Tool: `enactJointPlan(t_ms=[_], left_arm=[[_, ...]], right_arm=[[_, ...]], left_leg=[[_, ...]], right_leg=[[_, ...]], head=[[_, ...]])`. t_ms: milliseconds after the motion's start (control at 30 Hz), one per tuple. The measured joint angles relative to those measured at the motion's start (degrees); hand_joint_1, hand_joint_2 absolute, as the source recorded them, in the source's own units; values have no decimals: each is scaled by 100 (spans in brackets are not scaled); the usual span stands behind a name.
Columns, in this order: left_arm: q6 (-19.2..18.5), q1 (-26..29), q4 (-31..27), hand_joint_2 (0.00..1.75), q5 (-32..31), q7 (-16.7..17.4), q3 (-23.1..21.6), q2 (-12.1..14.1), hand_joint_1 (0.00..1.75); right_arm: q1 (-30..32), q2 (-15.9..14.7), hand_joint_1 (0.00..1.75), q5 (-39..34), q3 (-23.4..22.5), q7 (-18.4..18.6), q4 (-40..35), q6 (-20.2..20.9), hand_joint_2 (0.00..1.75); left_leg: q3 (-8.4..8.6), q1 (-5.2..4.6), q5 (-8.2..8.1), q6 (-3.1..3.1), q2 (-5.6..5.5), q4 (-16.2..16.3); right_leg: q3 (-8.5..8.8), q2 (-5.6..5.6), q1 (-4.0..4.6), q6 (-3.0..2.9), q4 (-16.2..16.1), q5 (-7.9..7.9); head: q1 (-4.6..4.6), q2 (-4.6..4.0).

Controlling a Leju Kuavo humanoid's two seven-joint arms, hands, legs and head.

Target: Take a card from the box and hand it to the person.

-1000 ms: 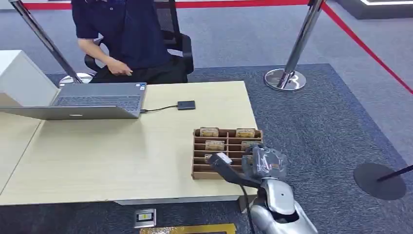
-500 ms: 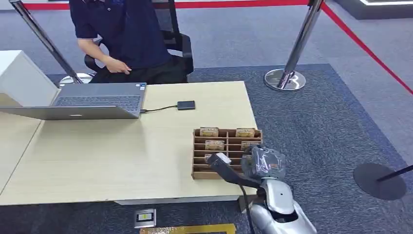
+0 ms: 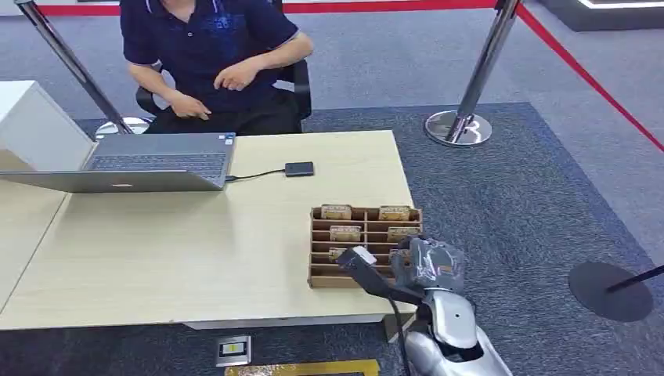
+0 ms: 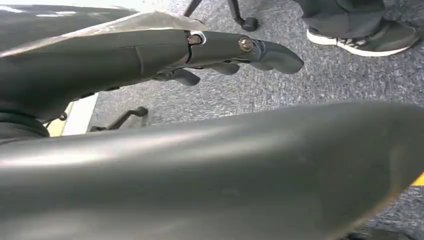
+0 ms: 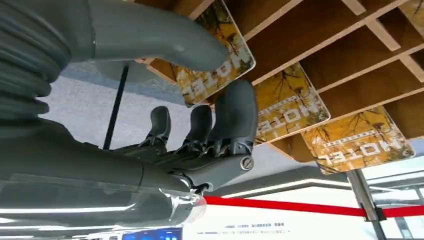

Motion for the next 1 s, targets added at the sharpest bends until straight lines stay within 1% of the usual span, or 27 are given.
enactJointPlan(t_ms=[733, 800, 1000], left_arm=[[2, 0, 0, 0, -9, -42, 0, 13, 0], [2, 0, 0, 0, -15, -42, 0, 13, 0], [7, 0, 0, 0, -15, -42, 0, 17, 0]], right_arm=[[29, 0, 96, -116, -20, -70, -11, 109, 175], [31, 0, 99, -140, -20, -81, 4, 111, 175], [32, 0, 101, -151, -20, -96, 11, 135, 175]], left_leg=[[0, 0, 0, 0, 0, 0], [0, 0, 0, 0, 0, 0], [-1, 0, 0, 0, 0, 0]], right_leg=[[0, 0, 0, 0, 0, 0], [0, 0, 0, 0, 0, 0], [0, 0, 0, 0, 0, 0]], head=[[0, 0], [0, 0], [0, 0]])
